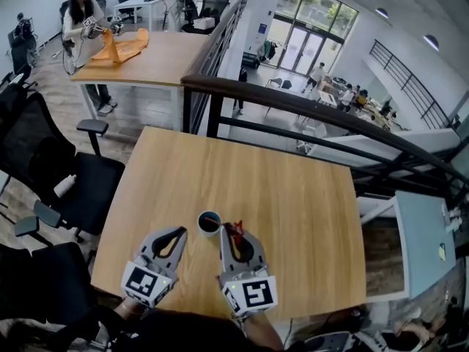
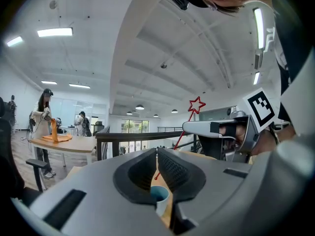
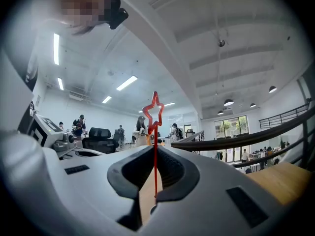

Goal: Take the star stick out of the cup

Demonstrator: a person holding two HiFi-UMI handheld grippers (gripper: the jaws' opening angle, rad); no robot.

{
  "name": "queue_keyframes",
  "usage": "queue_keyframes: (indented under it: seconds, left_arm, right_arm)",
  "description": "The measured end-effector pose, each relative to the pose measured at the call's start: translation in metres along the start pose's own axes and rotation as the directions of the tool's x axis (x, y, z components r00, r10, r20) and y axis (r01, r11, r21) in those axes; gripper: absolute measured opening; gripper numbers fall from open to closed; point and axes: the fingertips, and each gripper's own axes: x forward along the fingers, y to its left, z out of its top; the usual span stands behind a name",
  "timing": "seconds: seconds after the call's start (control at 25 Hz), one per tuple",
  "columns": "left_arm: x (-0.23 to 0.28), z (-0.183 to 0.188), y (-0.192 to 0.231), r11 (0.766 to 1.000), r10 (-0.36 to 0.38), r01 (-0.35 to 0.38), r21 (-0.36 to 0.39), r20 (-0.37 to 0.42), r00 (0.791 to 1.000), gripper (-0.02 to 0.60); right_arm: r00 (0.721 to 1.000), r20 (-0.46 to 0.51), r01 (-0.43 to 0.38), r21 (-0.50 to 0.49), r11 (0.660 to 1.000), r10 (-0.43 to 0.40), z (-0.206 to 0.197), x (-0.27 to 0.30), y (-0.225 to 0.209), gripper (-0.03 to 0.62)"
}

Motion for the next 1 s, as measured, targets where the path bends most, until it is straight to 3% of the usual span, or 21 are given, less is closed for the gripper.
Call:
queue_keyframes:
  seconds: [0.56,0.76,0.92,1.0]
  left_arm:
    - [-0.002,0.001,-0.004,1.0,-0.007,0.007,0.008,-0.001,1.0,0.023]
    - [-0.004,-0.002,-0.007,1.0,-0.005,0.006,0.01,-0.076,0.997,0.023]
    - [-0.003,-0.002,-0.008,1.0,0.001,-0.001,0.004,-0.021,1.0,0.023]
    - [-0.003,-0.001,-0.011,1.0,0.0,0.001,0.007,-0.053,0.999,0.023]
  right_arm:
    - [1.0,0.004,-0.002,0.0,1.0,0.002,0.001,-0.007,0.0,0.029]
    - [1.0,0.003,-0.008,0.014,1.0,0.008,0.001,-0.008,0.001,0.029]
    - [1.0,0.002,-0.012,0.028,1.0,0.012,-0.001,-0.011,0.001,0.029]
    - [1.0,0.004,-0.014,0.032,0.999,0.014,-0.001,-0.012,0.001,0.029]
